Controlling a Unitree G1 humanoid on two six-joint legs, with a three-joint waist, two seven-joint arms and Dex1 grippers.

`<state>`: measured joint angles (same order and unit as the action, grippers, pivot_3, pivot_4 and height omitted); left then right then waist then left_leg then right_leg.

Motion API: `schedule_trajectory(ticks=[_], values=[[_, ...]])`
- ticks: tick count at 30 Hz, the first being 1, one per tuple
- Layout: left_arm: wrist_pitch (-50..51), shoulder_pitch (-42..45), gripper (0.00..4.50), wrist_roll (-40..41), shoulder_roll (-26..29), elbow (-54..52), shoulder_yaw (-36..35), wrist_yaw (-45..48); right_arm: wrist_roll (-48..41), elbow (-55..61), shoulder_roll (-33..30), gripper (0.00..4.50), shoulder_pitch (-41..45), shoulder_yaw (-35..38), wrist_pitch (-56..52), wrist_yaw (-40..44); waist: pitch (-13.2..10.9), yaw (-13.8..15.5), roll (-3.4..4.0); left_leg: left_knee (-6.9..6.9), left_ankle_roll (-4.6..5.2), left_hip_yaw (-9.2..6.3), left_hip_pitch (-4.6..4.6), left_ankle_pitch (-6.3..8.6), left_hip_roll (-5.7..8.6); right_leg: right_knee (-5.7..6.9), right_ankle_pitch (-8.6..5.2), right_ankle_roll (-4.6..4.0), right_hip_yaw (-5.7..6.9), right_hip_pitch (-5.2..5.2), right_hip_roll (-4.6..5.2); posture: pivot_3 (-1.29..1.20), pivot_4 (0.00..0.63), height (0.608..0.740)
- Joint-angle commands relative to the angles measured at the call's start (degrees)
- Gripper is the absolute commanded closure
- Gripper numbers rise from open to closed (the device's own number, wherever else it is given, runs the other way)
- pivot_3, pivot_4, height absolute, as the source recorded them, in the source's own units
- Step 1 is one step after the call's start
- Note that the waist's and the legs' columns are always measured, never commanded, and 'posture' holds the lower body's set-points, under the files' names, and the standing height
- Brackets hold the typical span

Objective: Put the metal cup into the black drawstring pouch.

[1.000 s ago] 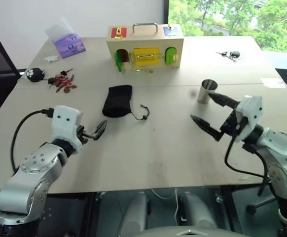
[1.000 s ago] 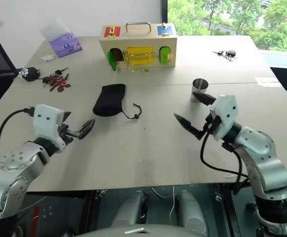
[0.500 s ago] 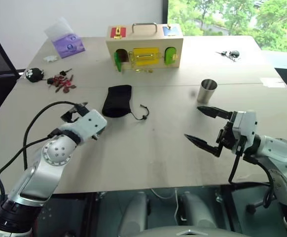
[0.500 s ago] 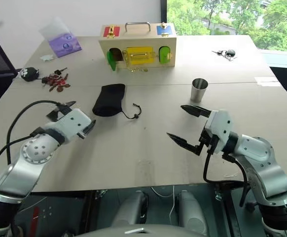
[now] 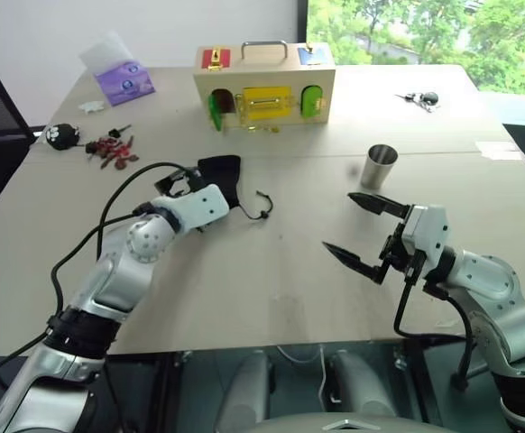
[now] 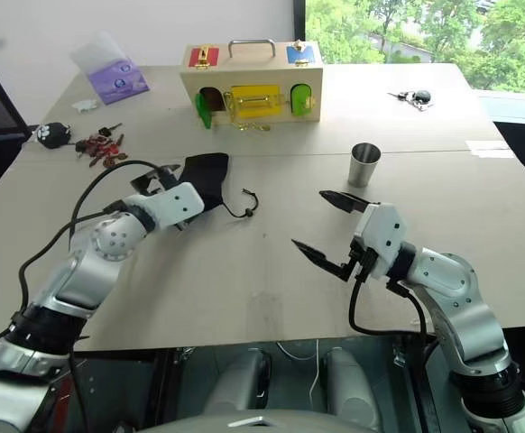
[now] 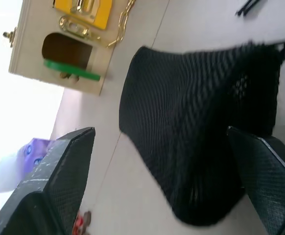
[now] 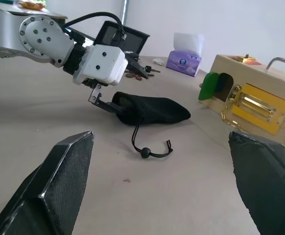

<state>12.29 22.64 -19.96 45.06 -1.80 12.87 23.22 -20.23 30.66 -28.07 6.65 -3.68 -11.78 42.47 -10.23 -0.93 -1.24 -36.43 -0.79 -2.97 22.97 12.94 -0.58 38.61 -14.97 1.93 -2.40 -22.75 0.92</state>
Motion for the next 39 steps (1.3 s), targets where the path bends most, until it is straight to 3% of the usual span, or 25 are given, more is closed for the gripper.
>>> schedule_trajectory(ticks=[1, 2, 6, 10, 14, 21, 30, 33, 37, 39], values=[[-1.4, 2.8, 0.54, -0.7, -1.6, 2.0, 0.3, 1.7, 1.0, 1.7, 0.7, 0.00, 0.5, 0.2, 0.3, -2.3, 0.0, 0.1, 0.00, 0.00, 0.00, -0.02, 0.00, 0.00, 0.01, 0.02, 0.00, 0.00, 0.02, 0.00, 0.00, 0.00, 0.150, 0.740], [-1.5, 3.5, 0.80, -0.7, -2.1, 2.7, 0.3, 2.1, 1.9, 1.7, 0.8, 0.00, 0.6, 0.1, 0.3, -3.2, 0.0, 0.1, 0.00, 0.00, 0.00, -0.03, 0.00, 0.00, 0.01, 0.02, 0.00, 0.00, 0.02, 0.00, 0.00, 0.00, 0.150, 0.740], [-1.5, 4.9, 2.84, 0.3, -3.3, 4.0, -0.6, 4.3, 4.4, 1.7, 1.4, 0.00, 2.4, 0.4, -3.8, -7.9, 0.0, 0.0, 0.00, -0.02, 0.00, 0.00, 0.00, 0.00, 0.04, 0.04, 0.00, 0.00, -0.01, 0.00, 0.02, 0.00, 0.150, 0.740], [4.6, 4.5, 4.40, 8.3, -4.8, 2.0, -5.0, 10.4, 8.8, 1.2, -3.3, 0.00, 10.8, 0.7, -19.9, -12.5, 0.0, -0.1, 0.01, -0.04, -0.01, 0.00, -0.02, -0.01, 0.03, 0.15, 0.00, 0.00, -0.02, -0.02, 0.02, 0.00, 0.150, 0.740], [15.1, 4.8, 4.40, 17.1, -7.6, -1.8, -9.9, 15.1, 5.5, -4.8, -7.2, 0.00, 20.9, 2.4, -28.5, -9.5, 0.0, -0.1, 0.00, -0.16, 0.00, 0.02, 0.01, -0.01, 0.04, 0.23, 0.00, 0.00, 0.00, -0.07, 0.04, 0.00, 0.150, 0.740], [36.8, 7.8, 4.40, 30.6, -12.3, -8.8, -17.5, 15.6, 10.5, -36.7, -9.6, 0.00, 47.0, -4.4, -32.3, -2.9, 0.0, -0.4, -0.01, -0.20, 0.00, -0.02, 0.05, 0.00, 0.08, 0.24, 0.01, -0.01, 0.03, -0.06, 0.03, 0.00, 0.150, 0.740], [44.1, 5.0, 4.40, 34.2, -13.4, -17.7, -18.8, 10.9, 22.4, -77.5, -6.3, 0.00, 65.0, -14.3, -13.6, 6.8, 0.0, -1.4, -0.02, -0.05, -0.01, 0.04, 0.32, -0.01, 0.09, 0.11, 0.01, 0.00, -0.03, -0.35, 0.13, 0.00, 0.150, 0.740], [43.9, 3.3, 4.40, 34.3, -13.0, -20.0, -18.3, 9.4, 26.4, -87.3, -5.3, 0.00, 68.2, -16.9, -6.7, 10.2, 0.0, -1.5, -0.01, -0.20, -0.24, 0.04, 0.89, -0.14, 0.09, 0.27, 0.03, 0.00, -0.05, -0.95, 0.12, 0.00, 0.150, 0.740], [45.0, 1.7, 4.40, 35.2, -13.5, -22.2, -19.0, 7.9, 29.7, -95.3, -3.5, 0.00, 70.8, -17.2, -0.7, 10.2, 0.0, -1.6, -0.01, -0.12, -0.25, 0.04, 0.87, -0.15, 0.07, 0.24, 0.03, 0.00, -0.04, -0.95, 0.12, 0.00, 0.150, 0.740], [45.7, 0.9, 4.50, 35.9, -13.5, -23.6, -19.7, 7.1, 30.3, -96.9, -3.0, 0.90, 71.7, -16.5, 1.2, 10.8, 0.0, -1.6, -0.01, -0.12, -0.25, 0.07, 0.86, -0.15, 0.05, 0.26, 0.03, 0.00, -0.08, -0.95, 0.13, 0.00, 0.150, 0.740]])
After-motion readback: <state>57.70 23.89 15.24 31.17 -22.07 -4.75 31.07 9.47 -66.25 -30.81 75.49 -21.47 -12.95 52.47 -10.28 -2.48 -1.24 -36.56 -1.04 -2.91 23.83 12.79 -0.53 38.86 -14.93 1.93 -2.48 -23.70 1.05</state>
